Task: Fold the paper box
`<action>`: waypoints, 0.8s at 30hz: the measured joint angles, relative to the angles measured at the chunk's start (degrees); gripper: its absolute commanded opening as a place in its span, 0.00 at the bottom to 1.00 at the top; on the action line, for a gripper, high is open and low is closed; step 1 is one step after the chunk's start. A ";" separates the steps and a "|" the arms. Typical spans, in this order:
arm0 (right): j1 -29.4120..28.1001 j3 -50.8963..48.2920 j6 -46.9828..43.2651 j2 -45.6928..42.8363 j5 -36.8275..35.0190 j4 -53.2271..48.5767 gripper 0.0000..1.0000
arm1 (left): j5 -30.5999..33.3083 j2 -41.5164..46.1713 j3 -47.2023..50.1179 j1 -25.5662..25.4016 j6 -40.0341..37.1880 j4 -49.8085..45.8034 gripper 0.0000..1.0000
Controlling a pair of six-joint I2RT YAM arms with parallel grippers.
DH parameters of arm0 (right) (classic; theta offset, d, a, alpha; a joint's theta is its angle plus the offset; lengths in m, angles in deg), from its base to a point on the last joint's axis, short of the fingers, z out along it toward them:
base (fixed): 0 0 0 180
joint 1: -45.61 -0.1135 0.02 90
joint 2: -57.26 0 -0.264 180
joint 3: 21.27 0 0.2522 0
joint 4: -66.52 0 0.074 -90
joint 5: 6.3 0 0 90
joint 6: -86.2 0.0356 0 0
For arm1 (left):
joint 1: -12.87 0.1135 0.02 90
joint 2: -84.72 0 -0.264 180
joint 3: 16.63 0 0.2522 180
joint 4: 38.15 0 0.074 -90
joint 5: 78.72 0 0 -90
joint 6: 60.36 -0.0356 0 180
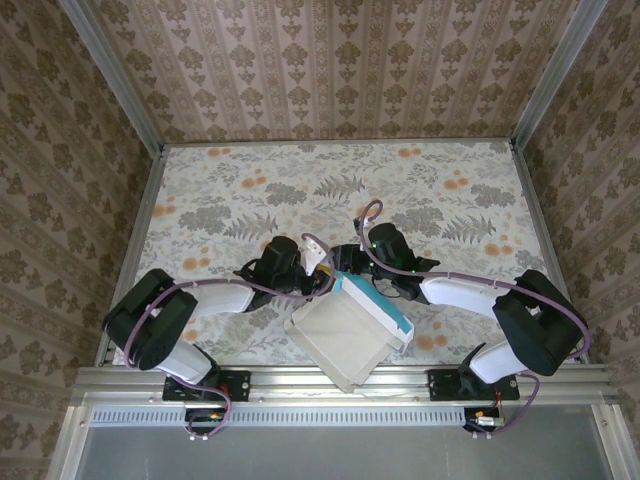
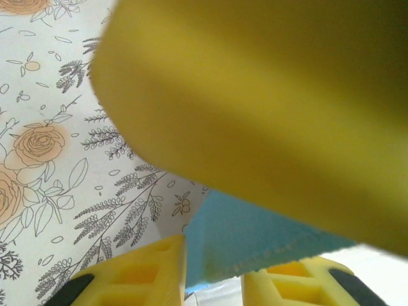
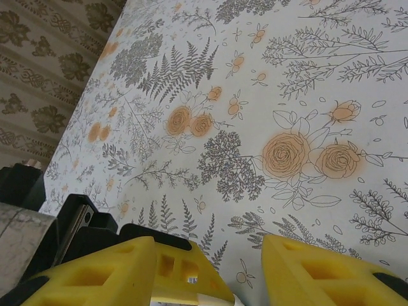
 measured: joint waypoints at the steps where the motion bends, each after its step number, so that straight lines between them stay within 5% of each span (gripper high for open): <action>1: 0.07 0.04 0.26 0.00 -0.02 -0.17 0.49 | 0.24 -0.17 -0.15 -0.11 0.00 0.22 0.22; 15: 1.01 0.50 0.94 0.00 -1.75 -1.29 0.48 | 13.27 -1.03 -0.66 -5.22 -0.22 2.80 0.08; 24: 1.36 1.66 1.38 -0.68 -3.54 -4.59 0.51 | 24.24 -1.03 -0.66 -9.57 -1.25 3.85 0.08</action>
